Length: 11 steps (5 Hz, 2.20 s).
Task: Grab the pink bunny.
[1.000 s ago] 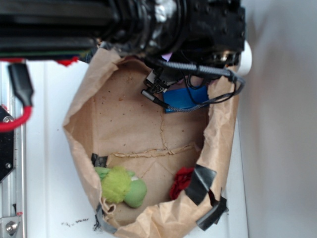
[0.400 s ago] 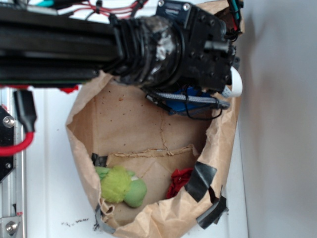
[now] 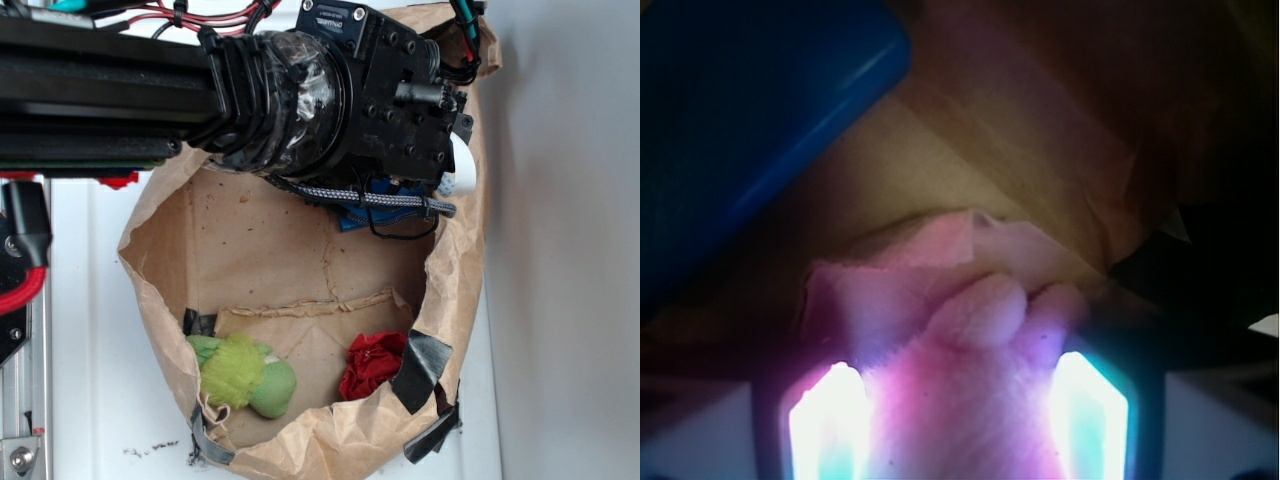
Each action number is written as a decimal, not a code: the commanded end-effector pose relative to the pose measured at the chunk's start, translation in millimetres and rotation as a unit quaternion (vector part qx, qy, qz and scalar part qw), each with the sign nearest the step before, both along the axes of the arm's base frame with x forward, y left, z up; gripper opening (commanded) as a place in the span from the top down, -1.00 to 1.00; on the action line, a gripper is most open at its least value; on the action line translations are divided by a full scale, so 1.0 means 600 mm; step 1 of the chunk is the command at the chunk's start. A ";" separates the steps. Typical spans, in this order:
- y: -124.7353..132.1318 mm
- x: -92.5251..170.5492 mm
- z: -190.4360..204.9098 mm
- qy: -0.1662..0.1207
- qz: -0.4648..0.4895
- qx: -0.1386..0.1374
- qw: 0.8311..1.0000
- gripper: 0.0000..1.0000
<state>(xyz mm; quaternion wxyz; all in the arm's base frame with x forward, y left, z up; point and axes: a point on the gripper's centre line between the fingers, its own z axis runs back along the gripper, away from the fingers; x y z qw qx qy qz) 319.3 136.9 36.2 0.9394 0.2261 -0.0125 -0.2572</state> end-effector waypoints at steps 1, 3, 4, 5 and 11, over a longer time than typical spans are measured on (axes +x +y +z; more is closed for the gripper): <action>0.019 -0.002 0.026 -0.035 0.008 0.003 0.999 1.00; 0.001 -0.024 0.076 -0.045 -0.018 -0.042 0.998 1.00; -0.017 -0.040 0.133 -0.047 -0.036 -0.090 0.994 1.00; -0.024 -0.049 0.178 -0.044 -0.046 -0.124 0.990 1.00; -0.172 -0.039 0.250 -0.065 0.098 -0.206 0.972 1.00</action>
